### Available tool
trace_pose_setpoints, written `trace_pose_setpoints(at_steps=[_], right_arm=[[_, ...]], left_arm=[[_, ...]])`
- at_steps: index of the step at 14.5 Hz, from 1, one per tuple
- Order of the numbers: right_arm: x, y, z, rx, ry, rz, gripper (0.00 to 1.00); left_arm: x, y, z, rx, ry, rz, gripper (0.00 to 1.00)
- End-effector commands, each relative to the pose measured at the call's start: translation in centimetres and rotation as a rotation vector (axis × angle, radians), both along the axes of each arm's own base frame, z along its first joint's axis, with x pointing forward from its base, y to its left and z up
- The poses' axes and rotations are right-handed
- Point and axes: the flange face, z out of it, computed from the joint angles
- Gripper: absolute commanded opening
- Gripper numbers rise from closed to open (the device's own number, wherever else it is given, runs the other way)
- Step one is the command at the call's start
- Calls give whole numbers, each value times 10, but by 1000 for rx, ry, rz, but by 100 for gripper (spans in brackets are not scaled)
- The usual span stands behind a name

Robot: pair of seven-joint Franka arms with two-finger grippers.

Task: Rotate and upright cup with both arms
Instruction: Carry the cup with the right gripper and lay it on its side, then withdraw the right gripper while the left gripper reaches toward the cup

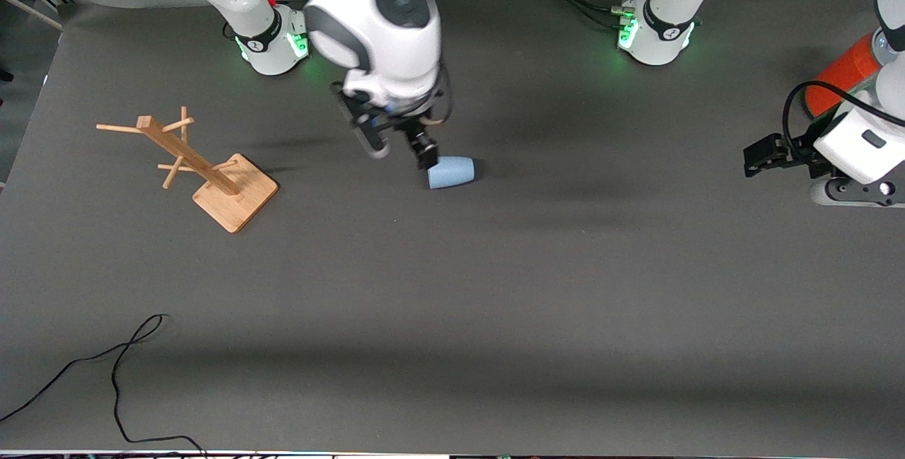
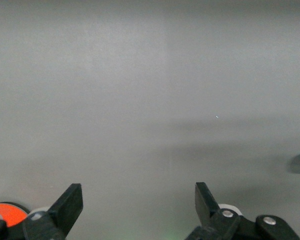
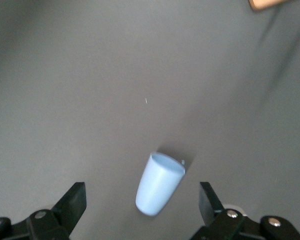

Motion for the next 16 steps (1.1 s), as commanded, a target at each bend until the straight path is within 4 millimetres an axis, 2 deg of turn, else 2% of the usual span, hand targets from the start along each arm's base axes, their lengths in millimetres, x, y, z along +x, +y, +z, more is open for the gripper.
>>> trace_pose_setpoints(at_steps=[1, 3, 5, 8, 9, 10, 12, 14, 16], right_arm=[[48, -77, 42, 74, 24, 75, 100], [76, -140, 68, 141, 23, 131, 100], [94, -212, 93, 191, 2, 221, 100], [101, -303, 114, 170, 18, 395, 100], [99, -327, 122, 162, 11, 446, 100], [98, -351, 120, 157, 18, 485, 100], [96, -395, 116, 151, 17, 496, 100], [90, -420, 117, 149, 20, 545, 100], [87, -439, 107, 147, 19, 613, 100]], left_arm=[[-14, -45, 8, 22, 11, 93, 100], [-23, -81, 9, 32, 20, 139, 100], [-38, -134, 6, 45, 28, 150, 100], [-63, -226, -3, 67, 25, 193, 100], [-70, -260, -7, 83, 13, 212, 100], [-75, -295, -12, 96, -3, 239, 100], [-86, -363, -38, 153, -33, 294, 100], [-101, -429, -69, 214, -68, 318, 100], [-117, -479, -106, 257, -108, 337, 100]])
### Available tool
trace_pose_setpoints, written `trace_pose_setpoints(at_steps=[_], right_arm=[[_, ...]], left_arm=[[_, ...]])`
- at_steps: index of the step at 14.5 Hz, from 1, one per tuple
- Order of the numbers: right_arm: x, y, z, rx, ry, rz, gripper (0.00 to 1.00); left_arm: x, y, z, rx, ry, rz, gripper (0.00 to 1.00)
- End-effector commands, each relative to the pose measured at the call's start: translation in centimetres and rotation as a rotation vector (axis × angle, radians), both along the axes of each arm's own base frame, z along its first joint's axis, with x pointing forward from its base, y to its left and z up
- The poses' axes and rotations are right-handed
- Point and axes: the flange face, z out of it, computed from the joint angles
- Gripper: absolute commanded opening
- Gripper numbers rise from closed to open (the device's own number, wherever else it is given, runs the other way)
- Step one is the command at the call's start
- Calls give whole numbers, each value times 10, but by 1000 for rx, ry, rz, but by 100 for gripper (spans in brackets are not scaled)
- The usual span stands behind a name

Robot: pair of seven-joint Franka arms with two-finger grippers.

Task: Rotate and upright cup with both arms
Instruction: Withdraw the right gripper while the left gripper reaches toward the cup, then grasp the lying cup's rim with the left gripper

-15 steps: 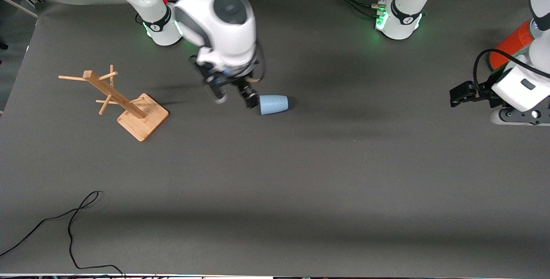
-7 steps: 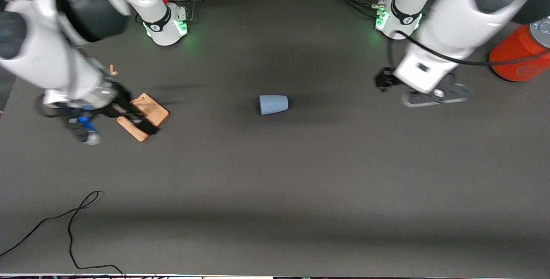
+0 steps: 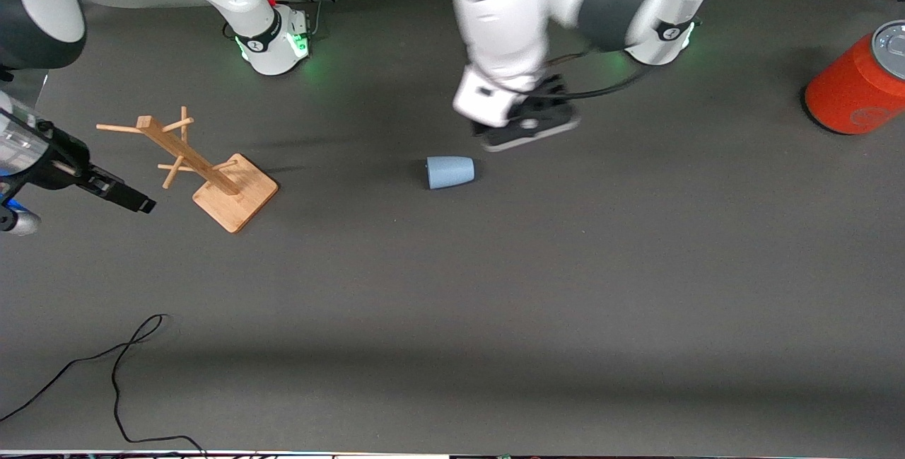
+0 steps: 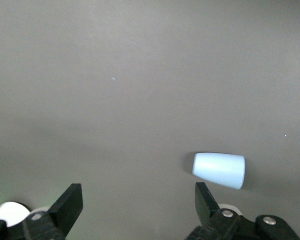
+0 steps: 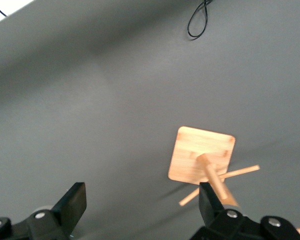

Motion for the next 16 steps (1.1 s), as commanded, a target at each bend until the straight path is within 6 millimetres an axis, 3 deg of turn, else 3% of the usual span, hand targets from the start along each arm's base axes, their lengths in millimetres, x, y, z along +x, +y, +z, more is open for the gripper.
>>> trace_pose_setpoints(at_steps=[1, 3, 7, 13, 16], right_arm=[[-12, -18, -8, 20, -27, 110, 100], [-13, -30, -10, 19, -29, 173, 100], [-13, -22, -9, 7, -29, 197, 100], [-10, -18, -11, 5, -35, 205, 100], [-10, -18, -12, 5, -32, 206, 100]], left_arm=[[-9, -67, -47, 72, -50, 49, 100], [-31, -102, -83, 103, -96, 45, 100], [-56, -143, -147, 108, -175, 55, 100], [-86, -163, -250, 221, -188, -2, 100], [-95, -166, -270, 232, -190, -2, 100]])
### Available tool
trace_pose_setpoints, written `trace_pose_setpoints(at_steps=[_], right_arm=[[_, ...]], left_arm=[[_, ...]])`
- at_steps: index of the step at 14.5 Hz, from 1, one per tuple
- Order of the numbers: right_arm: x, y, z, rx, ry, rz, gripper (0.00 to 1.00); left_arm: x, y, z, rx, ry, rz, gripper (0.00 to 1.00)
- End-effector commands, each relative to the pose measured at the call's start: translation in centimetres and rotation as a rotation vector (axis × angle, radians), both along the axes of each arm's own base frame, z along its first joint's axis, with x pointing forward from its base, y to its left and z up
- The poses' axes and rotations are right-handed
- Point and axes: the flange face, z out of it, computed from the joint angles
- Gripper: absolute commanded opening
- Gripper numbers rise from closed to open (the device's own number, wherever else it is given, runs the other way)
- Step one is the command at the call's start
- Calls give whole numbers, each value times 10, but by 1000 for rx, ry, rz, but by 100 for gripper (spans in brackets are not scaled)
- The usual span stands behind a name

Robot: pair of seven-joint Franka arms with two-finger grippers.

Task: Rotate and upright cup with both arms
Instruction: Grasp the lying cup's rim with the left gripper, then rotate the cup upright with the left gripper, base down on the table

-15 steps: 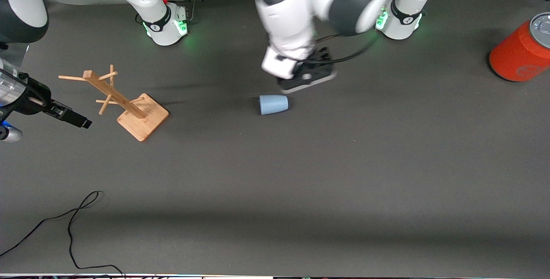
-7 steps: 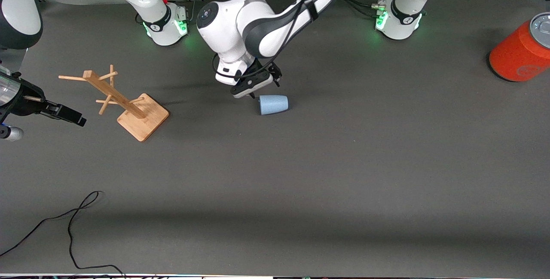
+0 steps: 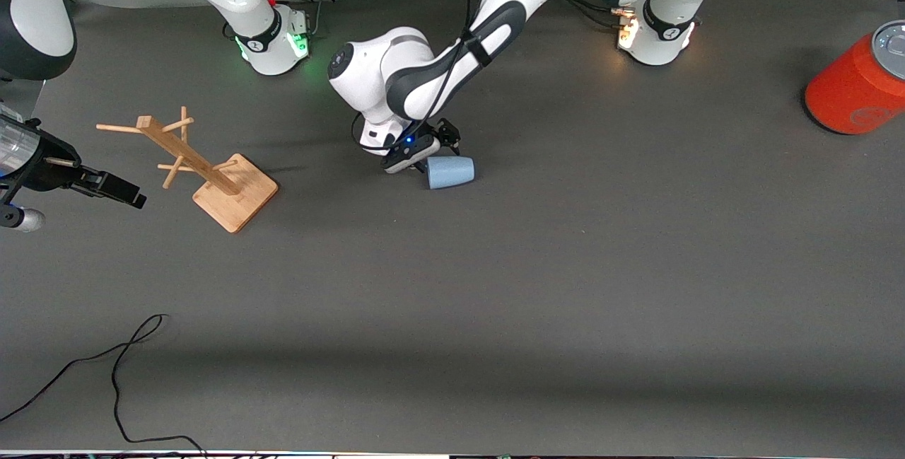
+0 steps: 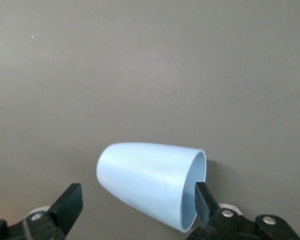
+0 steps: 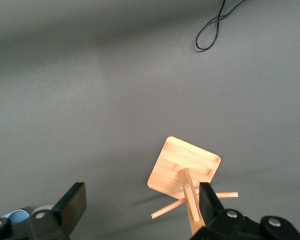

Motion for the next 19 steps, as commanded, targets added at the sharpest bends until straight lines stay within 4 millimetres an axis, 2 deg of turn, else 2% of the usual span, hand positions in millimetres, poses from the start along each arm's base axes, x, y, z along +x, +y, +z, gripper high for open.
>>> trace_pose_setpoints(at_steps=[1, 2, 4, 8, 12, 13, 14, 15, 16, 19], right_arm=[[-5, 2, 1, 6, -10, 27, 100], [-4, 2, -1, 6, -7, 27, 100], [-4, 2, -2, 6, -7, 25, 100], [-2, 0, -5, 2, -7, 24, 100], [-1, 0, -4, 2, -13, 24, 100], [-1, 2, -4, 2, -13, 27, 100], [0, 1, -4, 1, -19, 27, 100], [0, 1, -3, 1, -25, 25, 100], [1, 1, -4, 1, -25, 26, 100], [1, 2, -4, 1, -25, 28, 100]], left_arm=[[-4, -9, -4, -5, -46, 9, 100], [-4, -7, -15, 14, -51, 6, 100], [-6, 0, -25, 49, -38, 9, 100], [2, 11, -27, 92, -35, 30, 100], [4, 14, -25, 103, -36, 35, 99], [4, 14, -24, 100, -37, 37, 92], [4, 13, -23, 97, -35, 39, 77], [3, 12, -20, 90, -29, 41, 48], [2, 12, -19, 90, -19, 49, 33], [1, 12, -14, 85, -6, 61, 1]])
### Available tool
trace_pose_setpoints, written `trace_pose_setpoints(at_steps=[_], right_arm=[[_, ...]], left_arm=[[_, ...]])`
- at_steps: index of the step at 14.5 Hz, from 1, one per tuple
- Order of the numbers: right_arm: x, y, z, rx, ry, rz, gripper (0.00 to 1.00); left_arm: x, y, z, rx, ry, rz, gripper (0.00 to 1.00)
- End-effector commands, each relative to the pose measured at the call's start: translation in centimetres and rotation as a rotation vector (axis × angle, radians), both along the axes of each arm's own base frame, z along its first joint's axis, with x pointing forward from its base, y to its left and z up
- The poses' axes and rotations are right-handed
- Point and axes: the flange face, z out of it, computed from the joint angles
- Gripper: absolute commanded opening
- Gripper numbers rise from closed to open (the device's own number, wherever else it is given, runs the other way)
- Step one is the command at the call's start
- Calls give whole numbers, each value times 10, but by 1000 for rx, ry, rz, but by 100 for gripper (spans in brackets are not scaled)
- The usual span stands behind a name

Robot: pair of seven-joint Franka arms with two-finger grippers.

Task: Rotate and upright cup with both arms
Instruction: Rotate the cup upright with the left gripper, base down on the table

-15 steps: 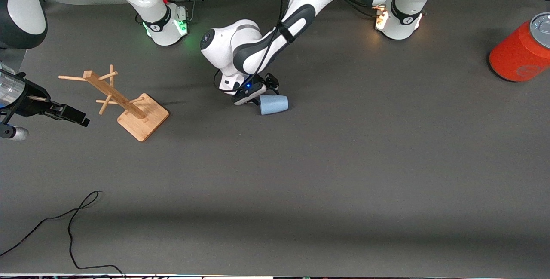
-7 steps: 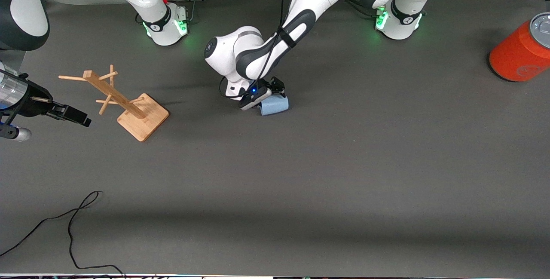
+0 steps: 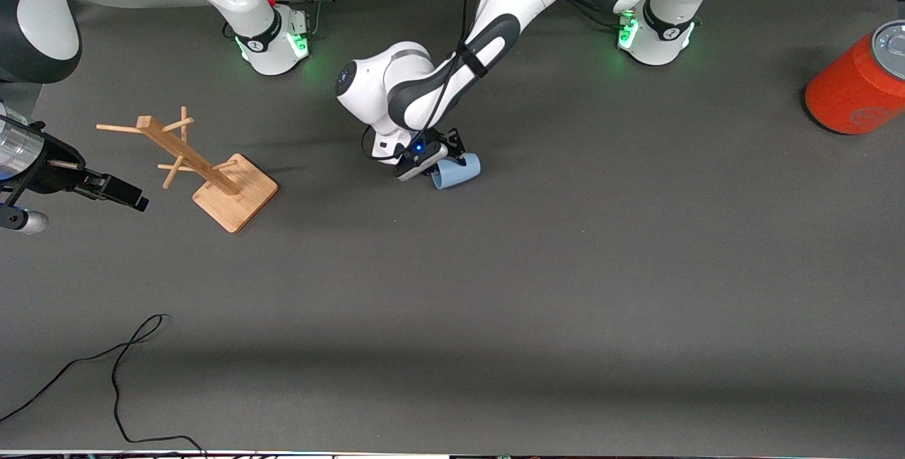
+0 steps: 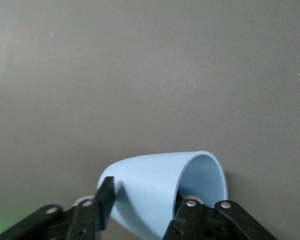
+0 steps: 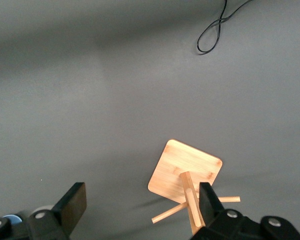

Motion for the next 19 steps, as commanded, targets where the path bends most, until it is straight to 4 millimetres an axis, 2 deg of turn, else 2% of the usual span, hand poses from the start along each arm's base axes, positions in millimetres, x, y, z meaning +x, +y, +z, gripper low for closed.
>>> trace_pose_setpoints(at_steps=[1, 5, 7, 8, 9, 12, 13, 15, 16, 17, 19], right_arm=[[-1, 2, 1, 1, -15, 25, 100], [0, 1, 2, 1, -23, 24, 100], [1, 2, 2, 0, -28, 25, 100], [1, 2, 2, 0, -29, 25, 100], [1, 2, 2, 0, -29, 25, 100], [1, 5, 3, 0, -34, 31, 100], [2, 9, 3, 0, -38, 37, 100], [4, 9, 6, 0, -58, 38, 100], [4, 9, 11, 0, -72, 38, 100], [5, 9, 12, -1, -75, 39, 100], [6, 12, 18, -1, -84, 42, 100]], left_arm=[[-3, -2, 8, -11, -5, 32, 0], [0, 0, 21, -12, -11, 53, 0], [12, 6, 34, -28, -9, 76, 0], [20, 10, 49, -46, -1, 88, 0], [33, 17, 74, -80, -5, 116, 0], [73, 50, 152, -184, -4, 201, 0], [77, 60, 171, -215, 23, 188, 0], [78, 92, 204, -284, 52, 162, 0], [70, 107, 217, -319, 37, 148, 0], [63, 126, 220, -338, 20, 139, 0], [49, 162, 219, -384, 39, 80, 0]])
